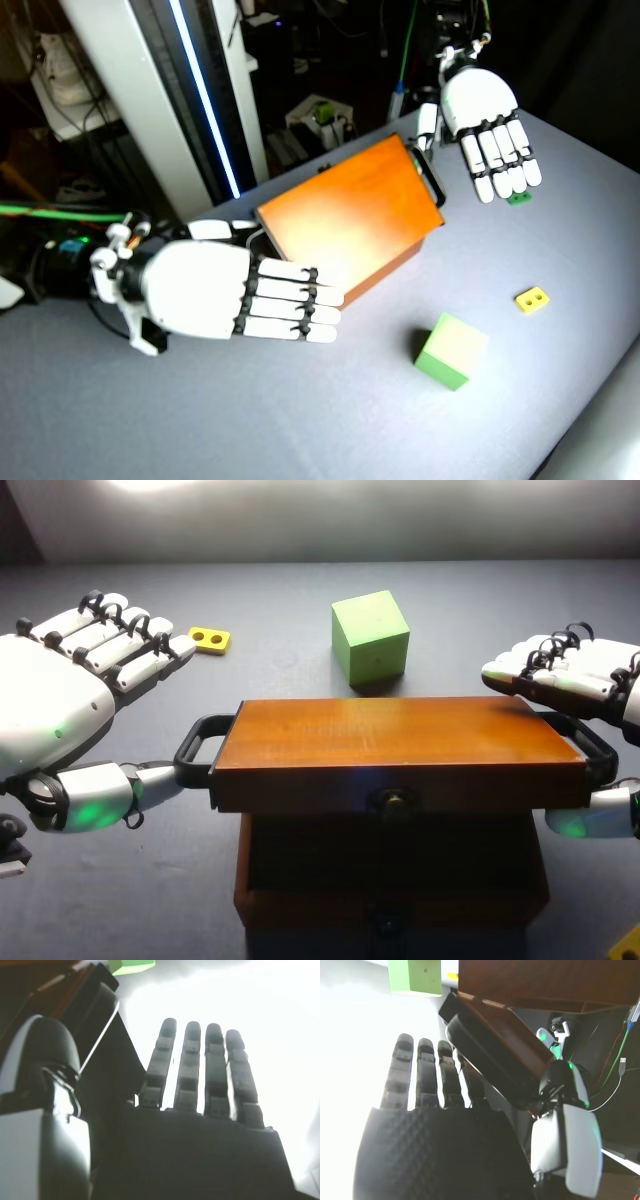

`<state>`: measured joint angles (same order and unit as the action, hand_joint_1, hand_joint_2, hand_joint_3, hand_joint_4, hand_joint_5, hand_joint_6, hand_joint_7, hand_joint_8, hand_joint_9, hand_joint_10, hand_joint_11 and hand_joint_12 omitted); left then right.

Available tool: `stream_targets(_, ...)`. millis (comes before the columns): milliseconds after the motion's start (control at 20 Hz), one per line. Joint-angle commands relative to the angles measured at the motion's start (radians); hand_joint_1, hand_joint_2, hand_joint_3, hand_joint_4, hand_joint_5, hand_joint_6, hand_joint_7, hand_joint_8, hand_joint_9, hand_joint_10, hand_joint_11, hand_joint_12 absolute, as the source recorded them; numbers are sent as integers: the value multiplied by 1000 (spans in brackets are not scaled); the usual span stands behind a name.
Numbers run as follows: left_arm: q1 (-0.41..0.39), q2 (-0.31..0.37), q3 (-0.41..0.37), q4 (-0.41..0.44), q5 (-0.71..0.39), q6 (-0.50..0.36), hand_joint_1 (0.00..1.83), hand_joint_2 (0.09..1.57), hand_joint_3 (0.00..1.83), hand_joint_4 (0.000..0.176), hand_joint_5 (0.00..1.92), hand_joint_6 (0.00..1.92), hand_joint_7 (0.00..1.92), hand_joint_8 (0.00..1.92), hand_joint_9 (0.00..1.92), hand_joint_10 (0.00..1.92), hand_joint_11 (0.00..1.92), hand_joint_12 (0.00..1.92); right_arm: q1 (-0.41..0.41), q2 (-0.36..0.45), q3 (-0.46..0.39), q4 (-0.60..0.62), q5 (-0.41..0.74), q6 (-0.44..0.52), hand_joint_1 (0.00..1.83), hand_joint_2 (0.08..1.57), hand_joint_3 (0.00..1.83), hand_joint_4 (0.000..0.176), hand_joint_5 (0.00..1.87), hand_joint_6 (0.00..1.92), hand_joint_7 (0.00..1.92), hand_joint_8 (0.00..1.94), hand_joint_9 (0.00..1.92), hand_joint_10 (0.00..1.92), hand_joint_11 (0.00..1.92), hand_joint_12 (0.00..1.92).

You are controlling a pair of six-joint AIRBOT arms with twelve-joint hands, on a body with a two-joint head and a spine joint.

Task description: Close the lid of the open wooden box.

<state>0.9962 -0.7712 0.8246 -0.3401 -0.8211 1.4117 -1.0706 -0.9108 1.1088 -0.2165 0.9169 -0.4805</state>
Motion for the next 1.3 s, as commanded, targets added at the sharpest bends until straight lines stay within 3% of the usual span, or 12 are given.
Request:
stream_targets(0, -5, -6, 0, 14, -114, -7, 0, 1295, 8, 0, 0, 0, 0, 0, 0, 0, 19, 8, 4, 0, -1, 45, 122, 10, 267, 1081, 0, 43, 0, 0, 0, 0, 0, 0, 0, 0)
stream_targets(100, -4, -9, 0, 14, -112, -9, 0, 1278, 0, 0, 12, 4, 0, 0, 0, 0, 17, 6, -3, 0, 0, 53, 122, 10, 328, 1045, 0, 70, 0, 0, 0, 0, 0, 0, 0, 0)
stream_targets(150, -4, -11, 0, 14, -110, -10, 0, 1284, 3, 0, 4, 1, 0, 0, 0, 0, 3, 1, -11, 0, 2, 62, 121, 10, 400, 1002, 0, 122, 0, 0, 0, 0, 0, 0, 0, 0)
stream_targets(250, -4, -12, 0, 17, -106, -12, 0, 1281, 1, 0, 0, 0, 0, 0, 0, 0, 8, 4, -20, 0, 4, 75, 121, 10, 516, 966, 0, 161, 0, 0, 0, 0, 0, 0, 0, 0)
stream_targets(300, -4, -13, 0, 20, -103, -16, 0, 1292, 6, 0, 0, 0, 0, 0, 0, 0, 16, 7, -25, 0, 5, 81, 121, 10, 599, 951, 0, 154, 0, 0, 0, 0, 0, 0, 0, 0)
stream_targets(450, -2, -14, 0, 37, -86, -36, 0, 1281, 0, 0, 0, 0, 0, 0, 0, 0, 2, 0, -32, 0, 5, 89, 121, 10, 659, 893, 0, 176, 0, 0, 0, 0, 0, 0, 0, 0)
stream_targets(1250, 27, -4, -11, 41, -86, -52, 0, 1307, 9, 0, 0, 0, 0, 0, 0, 0, 0, 0, -71, 54, -21, 105, 127, 7, 731, 796, 0, 176, 0, 0, 0, 0, 0, 0, 0, 0)
